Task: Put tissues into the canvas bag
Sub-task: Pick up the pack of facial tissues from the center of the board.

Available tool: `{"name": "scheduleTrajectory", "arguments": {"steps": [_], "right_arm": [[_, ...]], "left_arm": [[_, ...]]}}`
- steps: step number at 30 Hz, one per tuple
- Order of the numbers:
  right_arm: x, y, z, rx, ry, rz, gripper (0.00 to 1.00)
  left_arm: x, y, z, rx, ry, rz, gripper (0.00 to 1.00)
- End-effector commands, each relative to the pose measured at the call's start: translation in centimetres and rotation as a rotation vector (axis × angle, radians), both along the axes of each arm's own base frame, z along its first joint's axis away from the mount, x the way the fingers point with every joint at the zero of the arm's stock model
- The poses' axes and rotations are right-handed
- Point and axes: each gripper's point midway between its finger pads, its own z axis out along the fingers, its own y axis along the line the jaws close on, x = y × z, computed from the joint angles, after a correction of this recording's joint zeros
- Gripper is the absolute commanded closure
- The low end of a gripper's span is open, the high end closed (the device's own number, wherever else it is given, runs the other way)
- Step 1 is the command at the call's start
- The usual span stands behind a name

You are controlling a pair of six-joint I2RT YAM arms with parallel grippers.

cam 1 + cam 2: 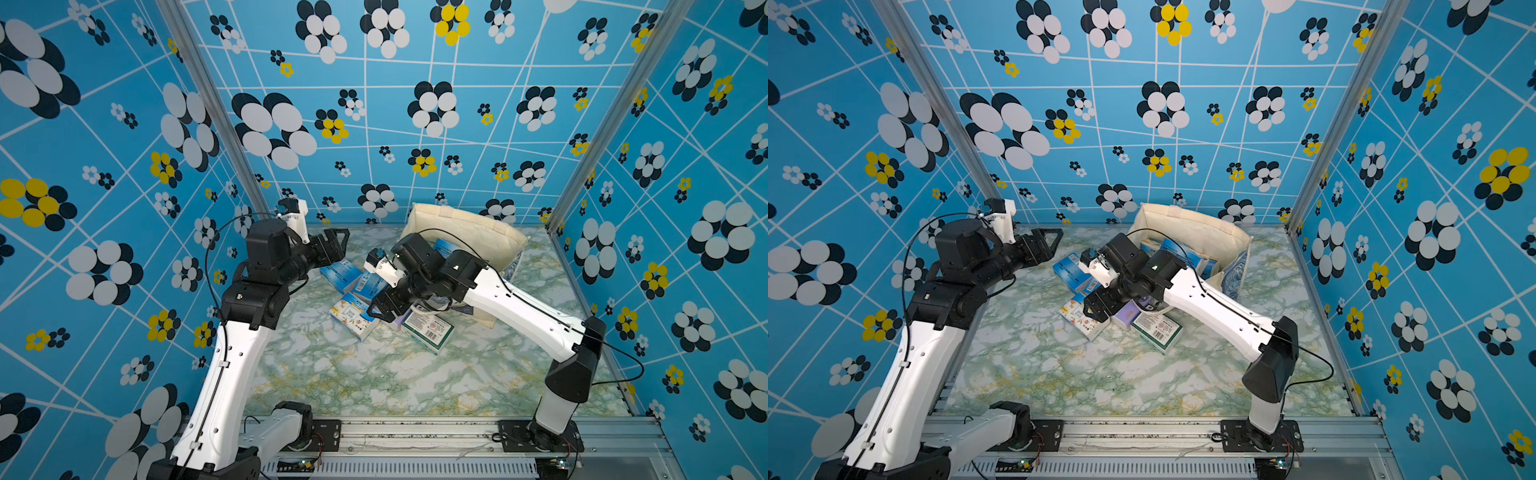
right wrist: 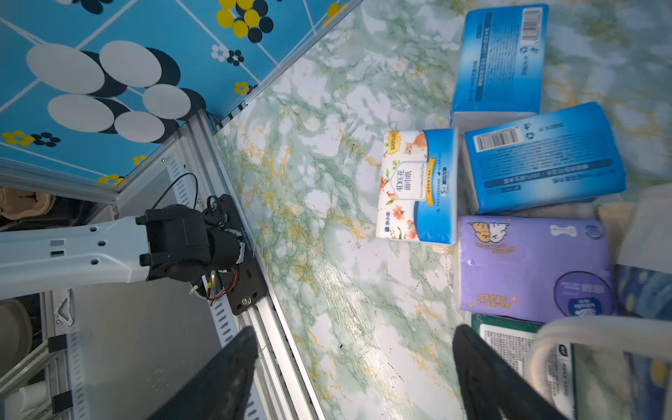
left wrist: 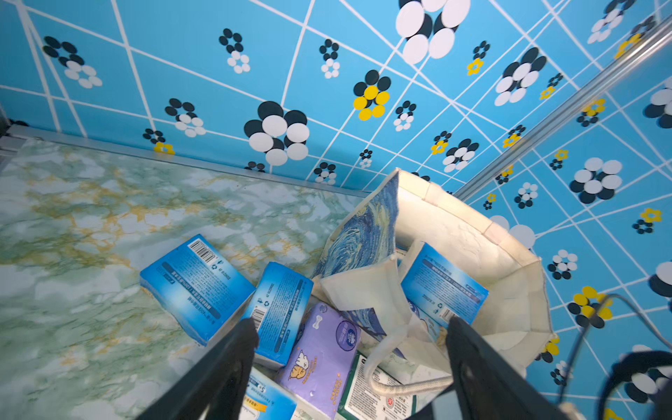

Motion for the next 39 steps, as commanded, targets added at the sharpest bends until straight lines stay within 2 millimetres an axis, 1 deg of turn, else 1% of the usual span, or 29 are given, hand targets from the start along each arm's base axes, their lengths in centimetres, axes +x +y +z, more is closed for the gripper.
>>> {"name": "scheduleTrajectory", "arguments": {"steps": [1, 3, 5, 8, 11, 14, 16, 17, 19, 28, 32, 39], "right_arm": [[-0.5, 1.9, -1.2, 0.001, 0.019, 0.011, 0.11], [0.1, 2.4, -2.9, -0.041, 0.009, -0.017, 0.10], [0.9, 2.5, -4.5, -0.095, -0.007, -0.048, 0.08], [1.5, 2.5, -6.5, -0.156, -0.011, -0.056, 0.04], [2.0, 3.0, -8.0, -0.184, -0.013, -0.049, 0.02], [3.0, 3.5, -9.1, -0.228, -0.035, -0.048, 0.01], [3.8, 3.6, -9.8, -0.266, -0.058, -0.046, 0.01], [4.2, 3.8, -10.6, -0.293, -0.065, -0.043, 0.01], [4.8, 4.0, -11.5, -0.330, -0.078, -0.033, 0.01], [6.4, 5.2, -14.7, -0.419, -0.082, -0.025, 0.01], [6.8, 5.4, -15.5, -0.435, -0.083, -0.035, 0.01], [7.0, 5.4, -16.5, -0.450, -0.082, -0.038, 0.01]], "left_arm": [[-0.6, -1.4, 1.5, -0.093, -0.047, -0.107, 0.09], [-0.9, -1.5, 1.9, -0.135, -0.050, -0.135, 0.09], [-0.9, -1.1, 1.7, -0.133, -0.030, -0.123, 0.08], [-1.0, -0.1, 1.1, -0.096, 0.003, -0.077, 0.01], [-1.3, 0.9, 0.8, -0.074, 0.011, -0.033, 0.01], [-1.5, 1.9, 0.6, -0.070, 0.025, 0.006, 0.01], [-1.6, 2.3, 0.5, -0.073, 0.031, 0.018, 0.01], [-1.6, 2.4, 0.4, -0.074, 0.034, 0.023, 0.01], [-1.6, 2.7, 0.4, -0.076, 0.036, 0.029, 0.01], [-2.2, 3.4, 0.8, -0.078, 0.039, 0.044, 0.01], [-2.3, 3.8, 0.9, -0.082, 0.034, 0.056, 0.01], [-2.0, 3.6, 0.7, -0.110, 0.039, 0.042, 0.01]]}}
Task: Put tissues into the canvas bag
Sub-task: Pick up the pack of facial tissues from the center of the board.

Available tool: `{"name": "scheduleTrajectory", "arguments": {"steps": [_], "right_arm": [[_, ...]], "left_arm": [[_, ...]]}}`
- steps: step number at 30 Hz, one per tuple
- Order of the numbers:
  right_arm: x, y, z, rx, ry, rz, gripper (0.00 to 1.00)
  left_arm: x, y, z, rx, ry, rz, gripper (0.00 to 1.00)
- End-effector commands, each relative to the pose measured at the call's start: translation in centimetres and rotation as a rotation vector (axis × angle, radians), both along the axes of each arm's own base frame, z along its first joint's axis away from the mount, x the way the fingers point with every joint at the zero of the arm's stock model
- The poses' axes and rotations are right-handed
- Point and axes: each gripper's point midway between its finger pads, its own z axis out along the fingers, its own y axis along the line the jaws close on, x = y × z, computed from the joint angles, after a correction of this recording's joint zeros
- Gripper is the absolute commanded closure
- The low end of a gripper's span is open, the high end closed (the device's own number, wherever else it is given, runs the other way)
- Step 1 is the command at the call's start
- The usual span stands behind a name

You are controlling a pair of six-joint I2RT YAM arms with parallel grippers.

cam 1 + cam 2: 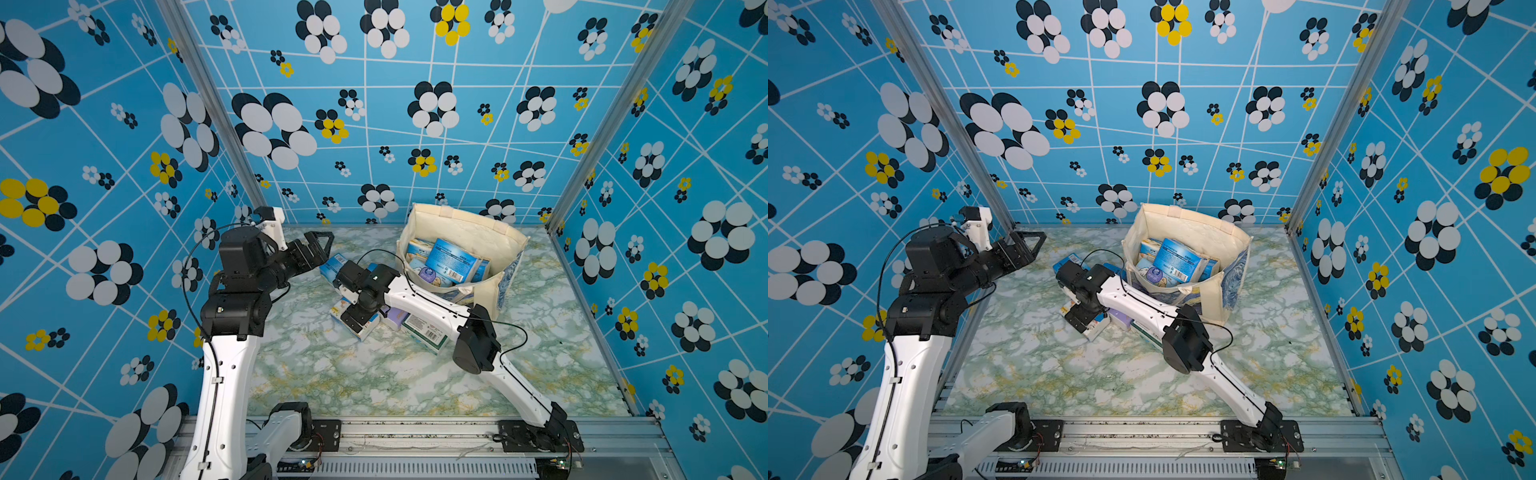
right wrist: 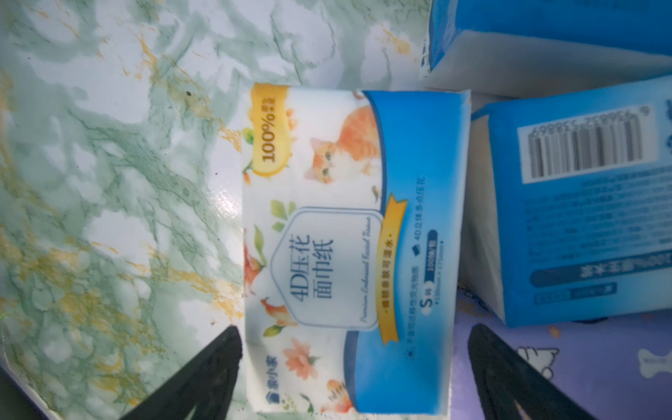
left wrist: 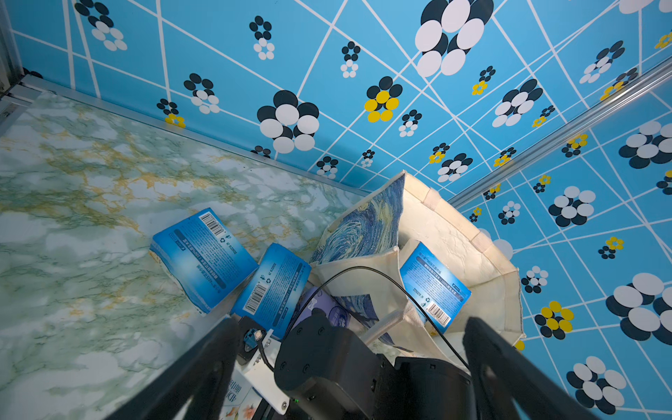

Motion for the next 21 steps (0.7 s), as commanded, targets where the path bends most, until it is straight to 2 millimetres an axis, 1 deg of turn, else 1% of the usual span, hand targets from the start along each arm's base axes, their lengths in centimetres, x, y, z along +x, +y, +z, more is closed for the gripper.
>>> {"name": "scheduleTrajectory", "arguments": {"steps": [1, 8, 15, 21], "right_arm": [[0.20, -0.40, -0.29, -0.031, -0.011, 0.002, 0.01], [0.30, -0.25, -0.74, -0.034, -0.008, 0.006, 0.01], [0.74, -0.43, -0.53, -0.040, -0.027, -0.002, 0.01], [0.50, -0.38, -0.50, -0.036, -0.015, 0.002, 0.01]], "left_arm": [[-0.37, -0.13, 1.34, -0.017, -0.037, -0.015, 0.01], [-0.47, -0.06, 1.20, -0.021, -0.031, -0.011, 0.01], [-0.16, -0.19, 0.71, -0.032, -0.020, -0.020, 0.01], [-0.35, 0.05, 0.47, -0.023, -0.016, -0.013, 0.01]]}}
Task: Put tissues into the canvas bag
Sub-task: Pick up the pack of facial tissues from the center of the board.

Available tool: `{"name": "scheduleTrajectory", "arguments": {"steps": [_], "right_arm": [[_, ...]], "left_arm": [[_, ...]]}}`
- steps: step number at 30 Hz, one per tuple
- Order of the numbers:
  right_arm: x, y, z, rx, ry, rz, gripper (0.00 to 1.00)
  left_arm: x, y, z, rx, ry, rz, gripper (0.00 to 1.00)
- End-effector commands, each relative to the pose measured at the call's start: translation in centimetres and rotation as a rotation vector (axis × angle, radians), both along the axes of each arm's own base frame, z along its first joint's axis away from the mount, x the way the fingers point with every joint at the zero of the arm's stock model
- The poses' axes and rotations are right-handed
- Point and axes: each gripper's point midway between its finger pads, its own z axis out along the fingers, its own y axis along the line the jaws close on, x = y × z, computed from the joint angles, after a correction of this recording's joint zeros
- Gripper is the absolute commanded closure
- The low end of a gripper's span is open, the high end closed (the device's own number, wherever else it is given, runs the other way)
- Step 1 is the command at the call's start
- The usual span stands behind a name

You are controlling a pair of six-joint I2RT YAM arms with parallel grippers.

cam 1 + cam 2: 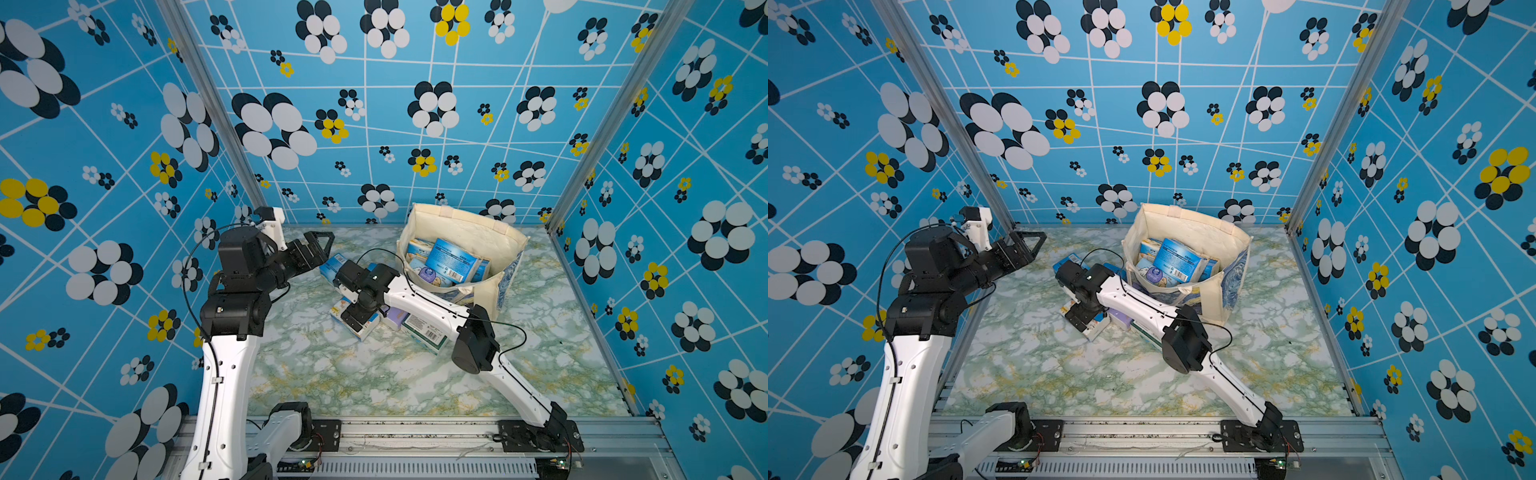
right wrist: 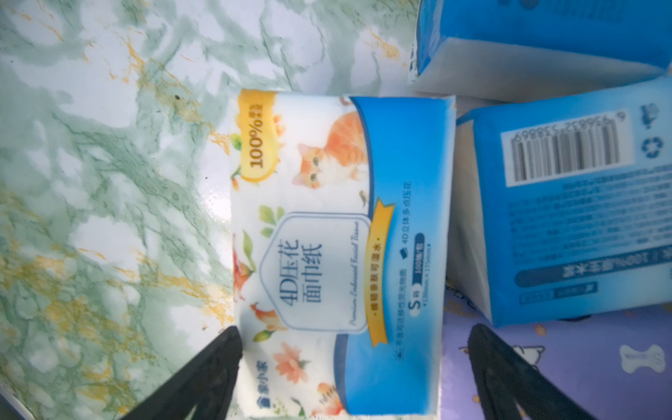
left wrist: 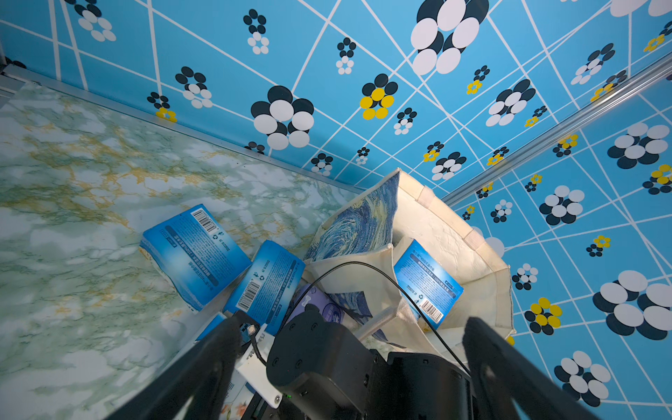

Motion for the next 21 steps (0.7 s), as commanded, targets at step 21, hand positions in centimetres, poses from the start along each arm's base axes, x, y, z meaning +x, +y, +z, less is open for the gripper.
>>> {"name": "scheduleTrajectory", "arguments": {"steps": [21], "right_arm": [[0.4, 0.3, -2.2, 0.015, 0.072, -0.039, 0.01]], "left_arm": [[0.0, 0.6, 0.2, -0.006, -0.013, 0.003, 0.01]]}}
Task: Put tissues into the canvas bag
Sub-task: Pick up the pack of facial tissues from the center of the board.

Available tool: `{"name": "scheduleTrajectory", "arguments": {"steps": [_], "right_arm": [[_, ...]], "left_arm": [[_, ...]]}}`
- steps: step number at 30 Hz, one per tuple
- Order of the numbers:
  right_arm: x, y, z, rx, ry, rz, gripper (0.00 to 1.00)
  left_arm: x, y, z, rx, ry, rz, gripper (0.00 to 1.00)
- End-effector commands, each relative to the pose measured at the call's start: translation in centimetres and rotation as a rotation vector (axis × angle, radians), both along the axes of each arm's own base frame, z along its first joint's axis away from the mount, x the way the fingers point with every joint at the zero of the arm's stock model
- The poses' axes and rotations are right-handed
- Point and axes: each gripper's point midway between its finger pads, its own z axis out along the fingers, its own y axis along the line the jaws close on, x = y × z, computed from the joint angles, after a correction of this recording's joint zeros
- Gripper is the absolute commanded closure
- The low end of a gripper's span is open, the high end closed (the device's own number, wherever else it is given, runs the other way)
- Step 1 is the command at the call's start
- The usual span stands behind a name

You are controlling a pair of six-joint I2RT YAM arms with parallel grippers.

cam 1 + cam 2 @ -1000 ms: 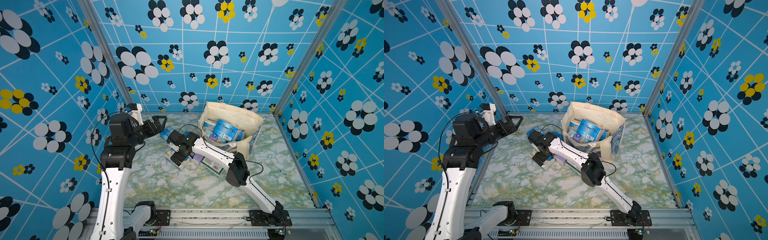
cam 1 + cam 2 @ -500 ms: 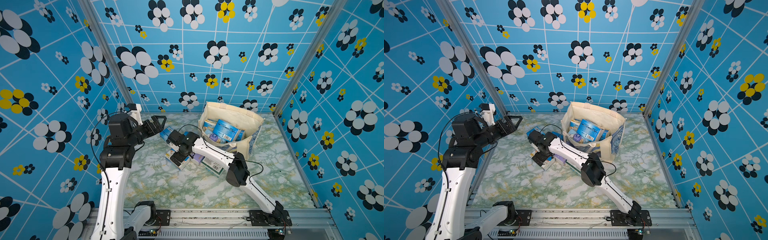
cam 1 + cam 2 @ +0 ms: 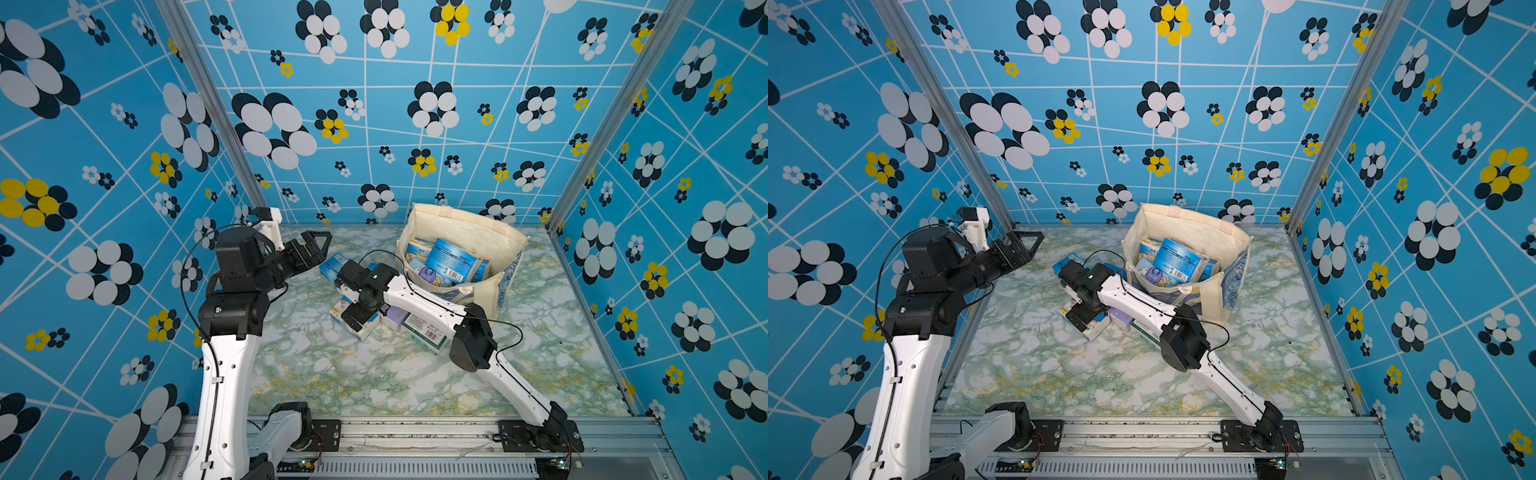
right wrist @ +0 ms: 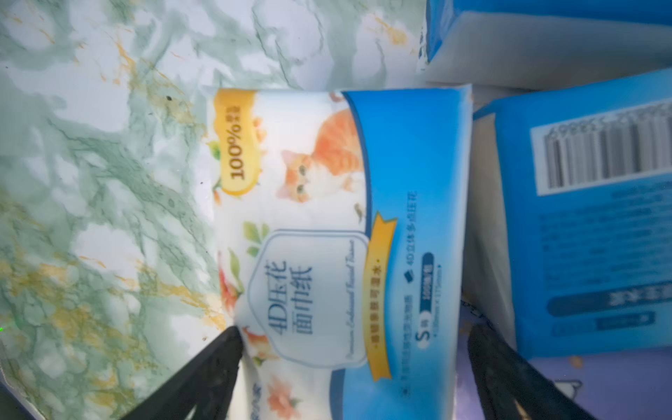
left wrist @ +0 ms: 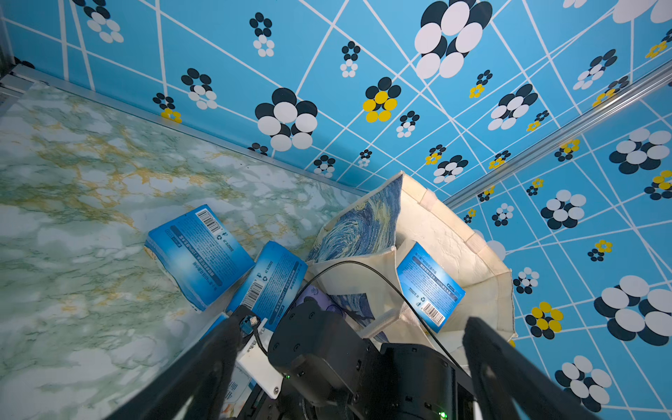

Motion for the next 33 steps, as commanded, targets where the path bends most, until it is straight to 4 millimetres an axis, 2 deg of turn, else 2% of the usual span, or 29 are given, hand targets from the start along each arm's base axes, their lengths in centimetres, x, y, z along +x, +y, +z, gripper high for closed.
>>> {"name": "scheduleTrajectory", "arguments": {"steps": [1, 7, 25, 33], "right_arm": [[-0.2, 0.4, -0.5, 0.016, 0.032, -0.011, 0.01], [-1.8, 1.1, -0.6, 0.054, 0.114, 0.020, 0.01], [0.2, 1.1, -2.5, 0.016, 0.034, -0.075, 0.01], [0.2, 1.8, -2.7, 0.021, 0.002, -0.099, 0.04]], "left_arm": [[0.0, 0.1, 0.2, -0.003, -0.013, -0.006, 0.01], [0.1, 0.2, 0.2, -0.003, -0.012, -0.003, 0.01], [0.4, 0.5, -0.2, 0.002, 0.001, 0.002, 0.01], [0.1, 1.8, -1.8, 0.060, 0.054, 0.069, 0.01]]}}
